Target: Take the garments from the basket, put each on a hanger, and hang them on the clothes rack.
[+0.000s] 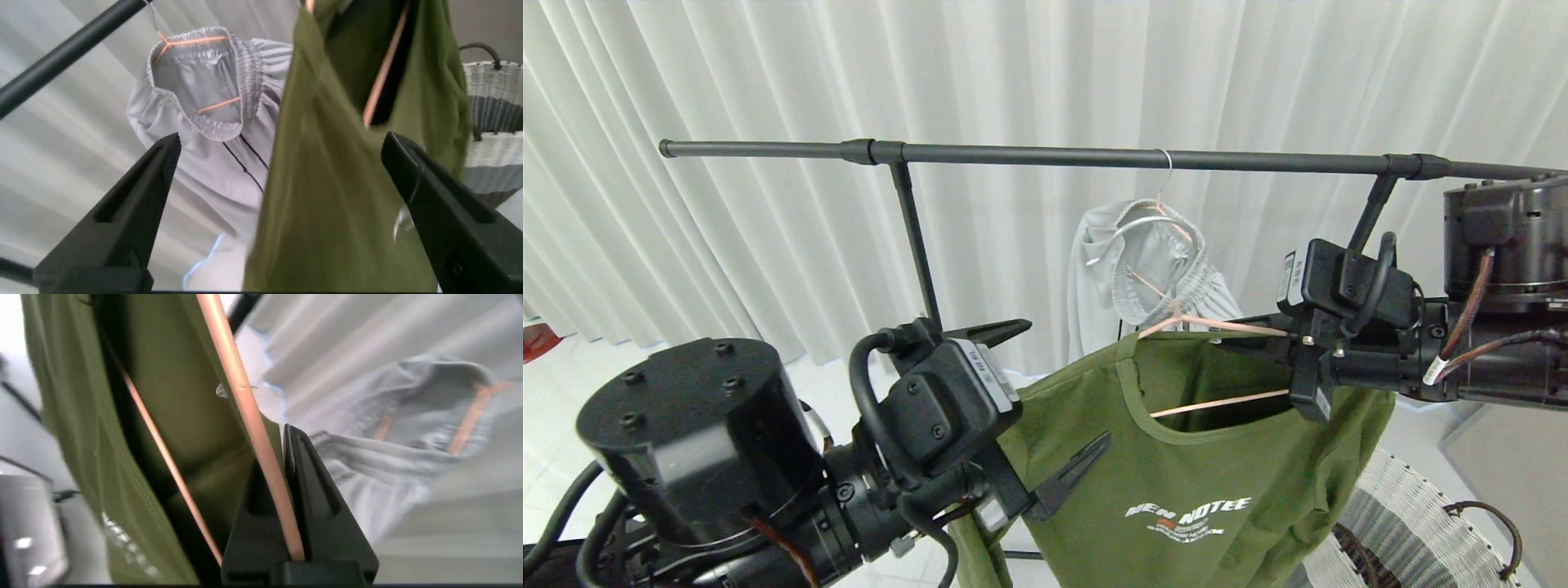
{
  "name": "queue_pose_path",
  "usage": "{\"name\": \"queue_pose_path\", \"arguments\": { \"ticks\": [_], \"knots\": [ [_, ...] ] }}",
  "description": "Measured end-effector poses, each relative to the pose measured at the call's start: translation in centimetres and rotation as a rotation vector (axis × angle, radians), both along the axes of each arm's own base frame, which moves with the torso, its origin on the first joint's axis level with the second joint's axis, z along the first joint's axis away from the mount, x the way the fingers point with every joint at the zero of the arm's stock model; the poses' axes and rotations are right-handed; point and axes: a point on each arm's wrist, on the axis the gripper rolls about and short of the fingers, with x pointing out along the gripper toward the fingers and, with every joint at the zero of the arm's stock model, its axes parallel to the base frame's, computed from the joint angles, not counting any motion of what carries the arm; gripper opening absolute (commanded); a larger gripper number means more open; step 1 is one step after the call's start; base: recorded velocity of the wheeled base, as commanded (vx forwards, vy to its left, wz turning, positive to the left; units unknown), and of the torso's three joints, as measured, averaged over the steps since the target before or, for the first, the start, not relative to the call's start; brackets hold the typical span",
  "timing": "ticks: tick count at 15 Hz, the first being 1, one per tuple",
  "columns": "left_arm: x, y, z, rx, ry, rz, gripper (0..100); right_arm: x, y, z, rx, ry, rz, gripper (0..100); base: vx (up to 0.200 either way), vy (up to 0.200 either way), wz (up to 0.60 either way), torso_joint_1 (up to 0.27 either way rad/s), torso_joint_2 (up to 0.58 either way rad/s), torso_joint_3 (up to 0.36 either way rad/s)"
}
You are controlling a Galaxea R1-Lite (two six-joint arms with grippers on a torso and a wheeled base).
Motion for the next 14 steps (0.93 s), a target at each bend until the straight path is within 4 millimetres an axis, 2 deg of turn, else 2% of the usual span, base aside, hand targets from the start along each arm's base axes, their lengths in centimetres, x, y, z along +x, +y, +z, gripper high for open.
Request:
{"name": "queue_pose_path", "arguments": {
  "ticks": [4, 7, 10, 14],
  "knots": [
    [-1.4, 3.2, -1.5, 0.012, 0.063, 0.074, 100, 0.0, -2.8, 0.2, 0.0, -0.023, -0.089, 0, 0.0, 0.0, 0.0, 0.0, 0.0, 0.0],
    [-1.5, 6.1, -3.1, 0.031, 0.123, 0.184, 100, -0.6, -3.9, 1.0, 0.027, -0.041, -0.12, 0, 0.0, 0.0, 0.0, 0.0, 0.0, 0.0],
    [-0.5, 6.6, -3.9, 0.051, 0.162, 0.233, 100, -1.3, -4.1, 1.6, 0.043, -0.064, -0.112, 0, 0.0, 0.0, 0.0, 0.0, 0.0, 0.0],
    [1.2, 5.5, -3.9, 0.051, 0.17, 0.197, 100, -2.2, -3.9, 2.2, 0.058, -0.084, -0.087, 0, 0.0, 0.0, 0.0, 0.0, 0.0, 0.0]
  ]
}}
